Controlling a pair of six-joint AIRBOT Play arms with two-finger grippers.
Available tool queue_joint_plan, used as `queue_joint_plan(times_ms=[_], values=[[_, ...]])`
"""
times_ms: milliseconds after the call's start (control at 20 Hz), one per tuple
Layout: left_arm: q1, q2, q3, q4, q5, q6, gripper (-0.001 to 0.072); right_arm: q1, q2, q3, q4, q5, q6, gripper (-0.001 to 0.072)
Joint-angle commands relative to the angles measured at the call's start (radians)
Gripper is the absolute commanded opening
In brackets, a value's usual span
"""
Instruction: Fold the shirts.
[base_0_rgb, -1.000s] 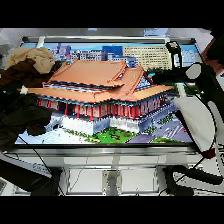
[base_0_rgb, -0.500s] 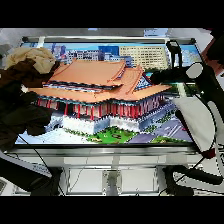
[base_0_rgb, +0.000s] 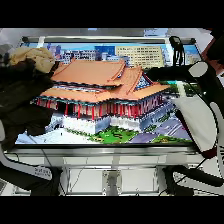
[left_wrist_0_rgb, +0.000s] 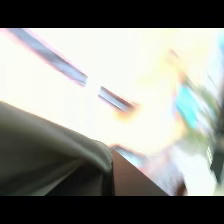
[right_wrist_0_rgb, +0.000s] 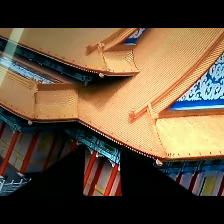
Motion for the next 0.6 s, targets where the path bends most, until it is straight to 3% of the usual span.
queue_joint_plan(times_ms=[0,300,500,550], values=[[-0.245,0.035,0.0,-0.121,-0.004,0.073,0.0012,-0.009,0.053,0.001,0.031,-0.031,-0.001,0.0275],[-0.723,-0.005,0.0,0.02,0.19,0.03,0.0012,-0.107,0.179,0.0,-0.015,-0.026,-0.001,0.0275],[-0.923,-0.085,0.0,0.019,0.299,0.013,0.0014,-0.177,0.216,0.0,-0.014,0.019,-0.001,0.0275],[-0.944,-0.091,0.0,0.019,0.346,0.013,0.0141,-0.185,0.216,0.0,-0.015,0.053,-0.001,0.0275]])
